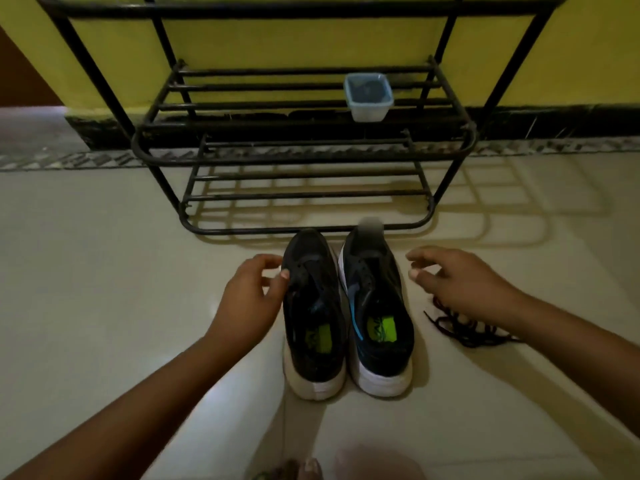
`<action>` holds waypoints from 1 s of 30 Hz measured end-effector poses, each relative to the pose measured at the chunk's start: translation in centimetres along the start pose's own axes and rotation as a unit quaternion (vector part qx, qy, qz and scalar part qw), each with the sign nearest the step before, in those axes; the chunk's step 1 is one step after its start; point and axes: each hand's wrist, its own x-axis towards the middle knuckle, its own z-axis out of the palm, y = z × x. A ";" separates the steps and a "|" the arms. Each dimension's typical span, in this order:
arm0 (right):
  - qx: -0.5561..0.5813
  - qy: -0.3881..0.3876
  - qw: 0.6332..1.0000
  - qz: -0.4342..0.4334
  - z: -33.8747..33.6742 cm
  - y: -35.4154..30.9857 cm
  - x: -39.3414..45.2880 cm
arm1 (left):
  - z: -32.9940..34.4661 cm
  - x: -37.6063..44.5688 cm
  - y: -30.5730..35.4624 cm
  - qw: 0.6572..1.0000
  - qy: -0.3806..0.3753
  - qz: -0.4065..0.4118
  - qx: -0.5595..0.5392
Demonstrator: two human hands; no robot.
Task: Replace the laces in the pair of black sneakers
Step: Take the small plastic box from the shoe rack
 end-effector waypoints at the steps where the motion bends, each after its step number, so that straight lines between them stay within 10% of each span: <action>1: 0.002 0.032 0.999 0.003 -2.7 0.5 1.4 | -1.0 1.2 1.3 1.000 0.006 0.021 -0.010; 15: 0.135 0.113 0.982 0.070 -9.9 -5.2 14.8 | -0.9 16.0 13.8 0.980 -0.064 0.124 0.144; 22: 0.213 0.032 0.972 0.090 -10.4 -3.8 17.7 | 1.0 19.8 15.4 0.991 -0.076 0.096 0.047; 30: 0.278 0.176 0.944 0.033 -9.0 -3.3 14.4 | 1.4 14.3 13.4 0.982 -0.084 0.164 0.045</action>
